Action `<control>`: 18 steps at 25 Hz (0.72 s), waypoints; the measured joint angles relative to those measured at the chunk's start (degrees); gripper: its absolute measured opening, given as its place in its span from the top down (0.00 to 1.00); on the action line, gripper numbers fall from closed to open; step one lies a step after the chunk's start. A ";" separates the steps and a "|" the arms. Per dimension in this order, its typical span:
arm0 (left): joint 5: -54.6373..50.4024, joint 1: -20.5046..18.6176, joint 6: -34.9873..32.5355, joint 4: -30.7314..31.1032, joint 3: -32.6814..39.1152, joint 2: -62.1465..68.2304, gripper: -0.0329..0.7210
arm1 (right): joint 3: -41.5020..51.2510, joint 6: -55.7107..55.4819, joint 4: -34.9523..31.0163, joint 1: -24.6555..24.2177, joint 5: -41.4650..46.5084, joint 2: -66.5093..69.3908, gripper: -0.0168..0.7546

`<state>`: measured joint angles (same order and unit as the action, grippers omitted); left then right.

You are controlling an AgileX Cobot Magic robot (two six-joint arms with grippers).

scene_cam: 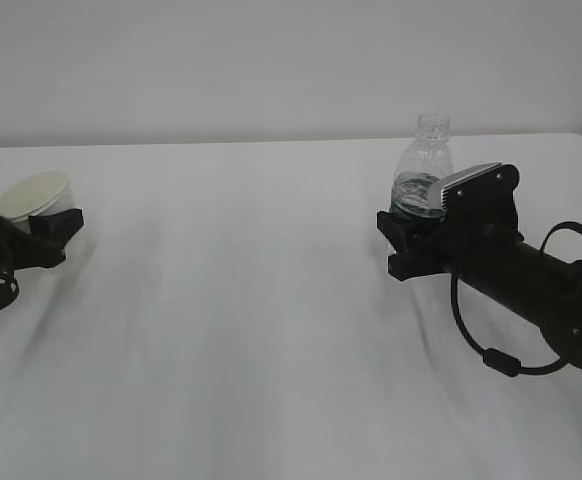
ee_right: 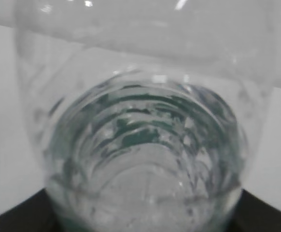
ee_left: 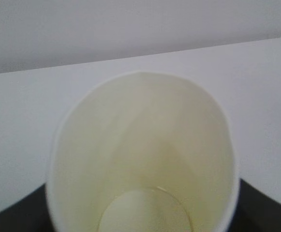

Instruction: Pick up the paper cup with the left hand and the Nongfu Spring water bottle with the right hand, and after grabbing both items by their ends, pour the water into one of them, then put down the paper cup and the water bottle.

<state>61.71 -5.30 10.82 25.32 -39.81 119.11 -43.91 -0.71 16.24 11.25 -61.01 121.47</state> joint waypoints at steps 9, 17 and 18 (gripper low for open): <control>0.00 0.00 4.68 11.65 0.00 -1.49 0.32 | 0.00 0.00 3.86 0.00 0.00 0.00 0.43; 0.42 0.00 6.89 20.62 0.00 -1.76 0.33 | 0.00 0.00 7.12 0.00 0.00 0.00 0.43; 0.70 0.00 7.32 21.82 0.00 -1.76 0.33 | 0.00 0.00 7.61 0.00 0.00 0.00 0.43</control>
<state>62.41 -5.30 18.13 47.14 -39.81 117.35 -43.91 -0.71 23.86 11.25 -61.01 121.47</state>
